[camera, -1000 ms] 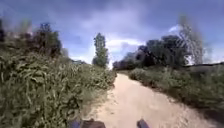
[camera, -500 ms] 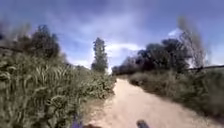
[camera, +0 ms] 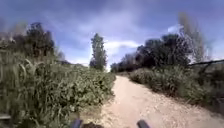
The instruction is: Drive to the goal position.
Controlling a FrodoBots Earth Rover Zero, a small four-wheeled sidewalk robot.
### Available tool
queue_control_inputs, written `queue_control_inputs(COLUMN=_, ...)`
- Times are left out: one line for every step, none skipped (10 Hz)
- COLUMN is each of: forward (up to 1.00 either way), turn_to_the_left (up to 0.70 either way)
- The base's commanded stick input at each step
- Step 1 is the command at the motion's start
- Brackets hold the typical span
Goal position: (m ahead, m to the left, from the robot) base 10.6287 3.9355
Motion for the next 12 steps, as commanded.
queue_control_inputs(forward=1.0, turn_to_the_left=-0.4)
queue_control_inputs(forward=1.0, turn_to_the_left=-0.4)
queue_control_inputs(forward=1.0, turn_to_the_left=-0.4)
queue_control_inputs(forward=1.0, turn_to_the_left=-0.17)
queue_control_inputs(forward=1.0, turn_to_the_left=-0.11)
queue_control_inputs(forward=1.0, turn_to_the_left=-0.25)
queue_control_inputs(forward=1.0, turn_to_the_left=-0.32)
queue_control_inputs(forward=1.0, turn_to_the_left=-0.4)
queue_control_inputs(forward=1.0, turn_to_the_left=-0.01)
queue_control_inputs(forward=1.0, turn_to_the_left=-0.25)
queue_control_inputs(forward=1.0, turn_to_the_left=-0.17)
queue_control_inputs(forward=1.0, turn_to_the_left=-0.05)
